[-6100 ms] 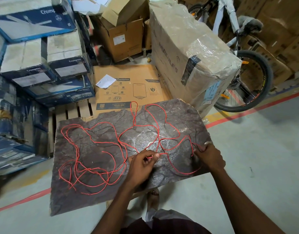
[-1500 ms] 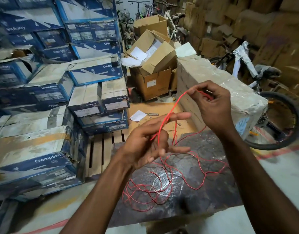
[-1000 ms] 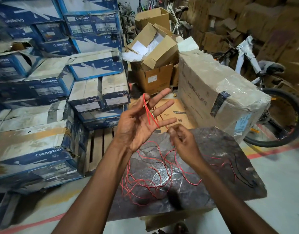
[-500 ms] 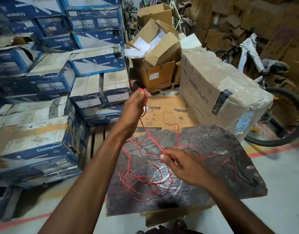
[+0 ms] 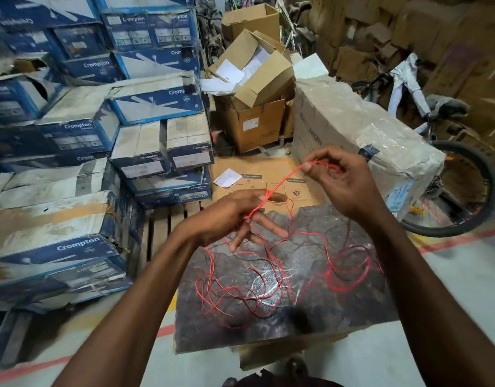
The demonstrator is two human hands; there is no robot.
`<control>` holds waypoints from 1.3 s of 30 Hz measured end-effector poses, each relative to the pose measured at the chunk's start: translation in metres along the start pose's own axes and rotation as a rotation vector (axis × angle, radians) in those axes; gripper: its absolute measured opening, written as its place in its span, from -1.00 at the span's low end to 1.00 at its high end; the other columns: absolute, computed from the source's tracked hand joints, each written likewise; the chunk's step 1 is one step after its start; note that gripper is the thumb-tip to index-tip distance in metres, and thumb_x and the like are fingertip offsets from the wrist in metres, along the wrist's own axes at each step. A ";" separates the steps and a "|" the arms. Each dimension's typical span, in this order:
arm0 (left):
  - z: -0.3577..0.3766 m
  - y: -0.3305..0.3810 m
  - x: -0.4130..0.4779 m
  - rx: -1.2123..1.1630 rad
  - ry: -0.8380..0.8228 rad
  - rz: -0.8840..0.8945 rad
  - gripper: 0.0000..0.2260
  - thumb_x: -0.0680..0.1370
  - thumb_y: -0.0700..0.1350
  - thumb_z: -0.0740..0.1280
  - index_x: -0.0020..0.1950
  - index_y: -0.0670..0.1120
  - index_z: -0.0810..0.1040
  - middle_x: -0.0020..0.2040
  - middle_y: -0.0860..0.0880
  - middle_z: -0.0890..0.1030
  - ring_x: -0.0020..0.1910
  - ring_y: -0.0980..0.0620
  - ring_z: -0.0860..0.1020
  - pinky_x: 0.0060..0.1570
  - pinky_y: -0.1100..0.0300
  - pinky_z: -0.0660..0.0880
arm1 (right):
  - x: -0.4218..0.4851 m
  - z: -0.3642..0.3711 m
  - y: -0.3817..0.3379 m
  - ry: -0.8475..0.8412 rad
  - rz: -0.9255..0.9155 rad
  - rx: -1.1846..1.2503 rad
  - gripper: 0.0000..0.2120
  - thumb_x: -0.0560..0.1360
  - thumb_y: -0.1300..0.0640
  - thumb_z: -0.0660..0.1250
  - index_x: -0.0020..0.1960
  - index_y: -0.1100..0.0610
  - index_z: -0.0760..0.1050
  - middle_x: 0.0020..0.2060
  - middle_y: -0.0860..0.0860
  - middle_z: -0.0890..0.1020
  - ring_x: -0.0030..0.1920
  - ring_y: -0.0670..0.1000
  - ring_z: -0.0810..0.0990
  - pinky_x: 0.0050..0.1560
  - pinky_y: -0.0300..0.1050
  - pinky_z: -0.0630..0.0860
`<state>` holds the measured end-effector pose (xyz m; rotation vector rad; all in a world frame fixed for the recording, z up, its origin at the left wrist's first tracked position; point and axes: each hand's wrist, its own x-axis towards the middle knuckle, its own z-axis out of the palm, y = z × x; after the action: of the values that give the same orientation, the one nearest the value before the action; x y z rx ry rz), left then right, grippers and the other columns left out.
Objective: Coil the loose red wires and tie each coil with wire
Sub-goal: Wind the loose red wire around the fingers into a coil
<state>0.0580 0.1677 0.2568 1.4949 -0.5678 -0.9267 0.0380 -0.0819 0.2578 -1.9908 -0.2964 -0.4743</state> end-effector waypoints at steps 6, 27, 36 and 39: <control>0.015 -0.003 -0.014 -0.691 -0.186 0.250 -0.74 0.67 -0.16 0.07 0.13 -0.19 0.53 -0.55 -0.01 0.43 -0.73 0.06 0.21 -0.30 0.09 0.66 | -0.002 0.028 0.021 0.049 0.090 0.209 -0.78 0.55 -0.16 0.41 -0.10 -0.02 0.62 -0.19 0.17 0.64 -0.19 0.04 0.53 -0.15 -0.01 0.42; -0.017 0.013 0.011 -1.004 0.355 0.573 -0.73 0.69 -0.12 0.03 -0.15 -0.04 0.42 0.39 -0.24 0.55 0.44 -0.32 0.44 0.36 -0.44 0.29 | -0.074 0.081 0.039 -0.446 0.584 0.713 -0.78 0.63 -0.03 0.15 -0.06 0.10 0.41 -0.49 -0.11 0.25 -0.58 -0.22 0.10 -0.58 -0.42 0.09; -0.017 0.007 0.035 -0.038 0.883 0.432 -0.73 0.71 -0.05 0.08 -0.19 -0.01 0.31 0.13 -0.11 0.69 0.39 0.01 0.51 0.31 0.08 0.33 | -0.085 0.069 0.028 -0.658 0.749 1.530 -0.78 0.66 0.00 0.26 0.21 0.12 0.49 -0.51 -0.08 0.24 -0.57 -0.14 0.13 -0.58 -0.32 0.08; -0.010 -0.002 0.030 0.540 0.802 0.309 -0.75 0.74 0.05 0.00 -0.06 -0.01 0.30 0.18 -0.06 0.69 0.26 0.00 0.58 0.25 0.00 0.39 | -0.078 0.064 0.026 -0.629 0.772 1.888 -0.78 0.71 0.02 0.15 0.22 0.15 0.39 -0.49 -0.05 0.25 -0.56 -0.14 0.04 -0.59 -0.29 0.02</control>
<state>0.0824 0.1497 0.2482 2.0137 -0.4368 0.1222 -0.0084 -0.0363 0.1764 -0.1906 -0.1690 0.7724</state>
